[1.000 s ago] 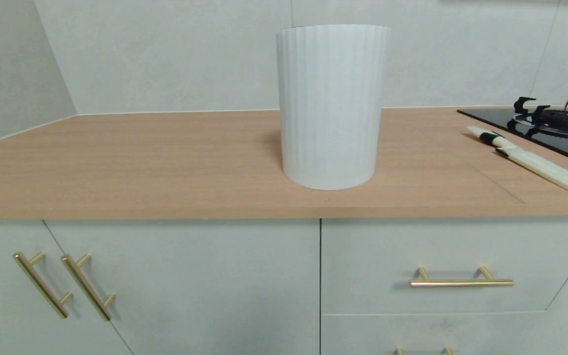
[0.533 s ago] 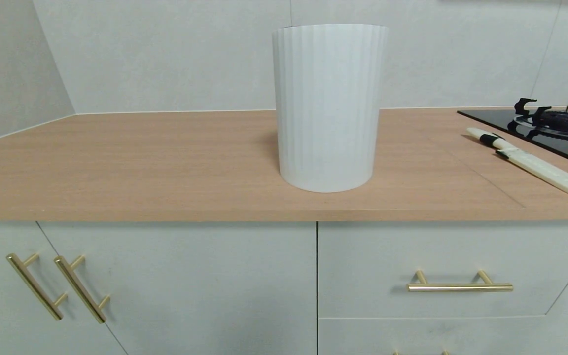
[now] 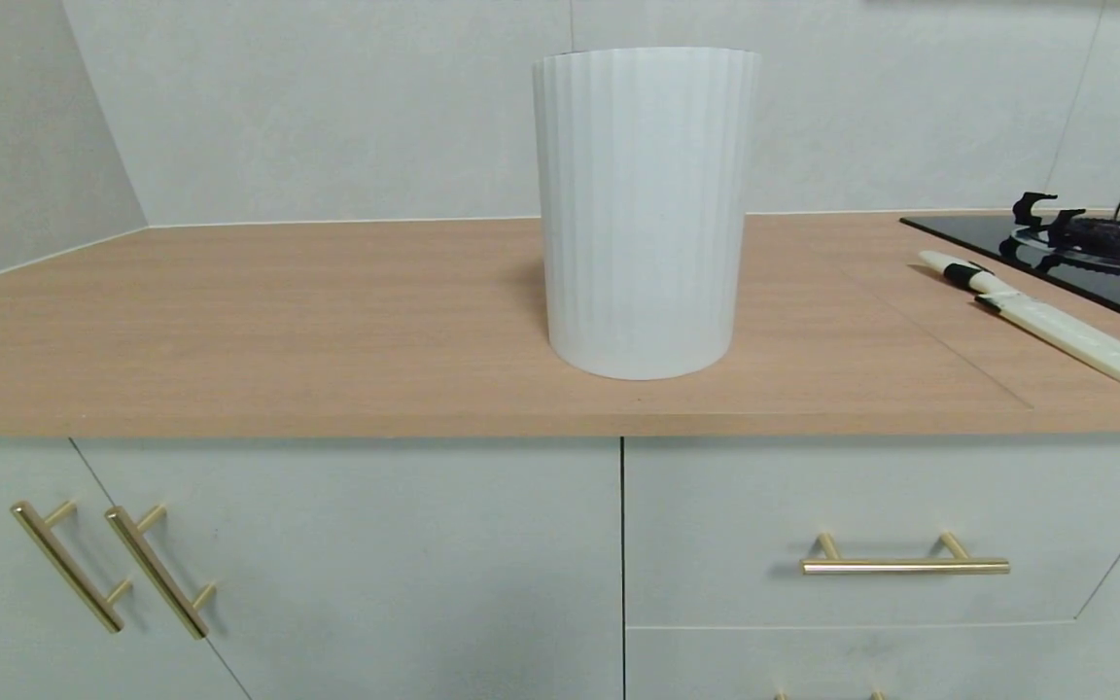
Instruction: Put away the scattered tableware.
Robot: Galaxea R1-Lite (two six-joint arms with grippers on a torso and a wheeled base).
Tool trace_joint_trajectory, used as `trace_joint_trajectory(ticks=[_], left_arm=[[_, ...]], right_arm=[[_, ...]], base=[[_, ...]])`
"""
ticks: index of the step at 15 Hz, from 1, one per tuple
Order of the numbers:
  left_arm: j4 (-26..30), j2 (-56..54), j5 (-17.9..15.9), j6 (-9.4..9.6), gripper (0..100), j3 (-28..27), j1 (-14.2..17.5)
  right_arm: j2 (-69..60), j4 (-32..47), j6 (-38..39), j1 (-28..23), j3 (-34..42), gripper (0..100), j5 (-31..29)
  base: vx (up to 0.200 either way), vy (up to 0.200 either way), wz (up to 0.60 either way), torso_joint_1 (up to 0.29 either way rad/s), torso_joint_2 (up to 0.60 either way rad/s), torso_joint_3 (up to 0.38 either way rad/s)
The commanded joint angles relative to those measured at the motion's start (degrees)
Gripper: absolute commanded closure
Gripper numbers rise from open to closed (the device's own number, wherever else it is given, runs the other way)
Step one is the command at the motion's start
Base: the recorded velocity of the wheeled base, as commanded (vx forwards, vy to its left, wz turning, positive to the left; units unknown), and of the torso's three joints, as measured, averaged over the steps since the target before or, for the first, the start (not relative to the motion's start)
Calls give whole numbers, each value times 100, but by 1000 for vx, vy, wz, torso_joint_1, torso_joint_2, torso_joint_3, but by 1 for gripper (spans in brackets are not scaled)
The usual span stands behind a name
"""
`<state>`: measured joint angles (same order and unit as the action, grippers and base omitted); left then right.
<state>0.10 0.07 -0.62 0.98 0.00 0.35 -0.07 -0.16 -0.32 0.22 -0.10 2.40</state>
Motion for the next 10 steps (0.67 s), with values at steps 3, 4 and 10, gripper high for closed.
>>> trace_joint_trajectory(ticks=[3, 4, 10], left_arm=[[-1, 1, 1, -1, 0, 0, 0], [-1, 1, 1, -1, 0, 0, 0], [-1, 1, 1, -1, 0, 0, 0]], right_arm=[[7, -2, -3, -4, 1, 0, 6], [7, -2, -3, -4, 1, 0, 6], [7, 7, -3, -4, 1, 0, 6]], base=[[0, 0, 0, 0, 0, 0], [0, 0, 0, 22, -105, -51], [0, 0, 0, 95, -355, -280]])
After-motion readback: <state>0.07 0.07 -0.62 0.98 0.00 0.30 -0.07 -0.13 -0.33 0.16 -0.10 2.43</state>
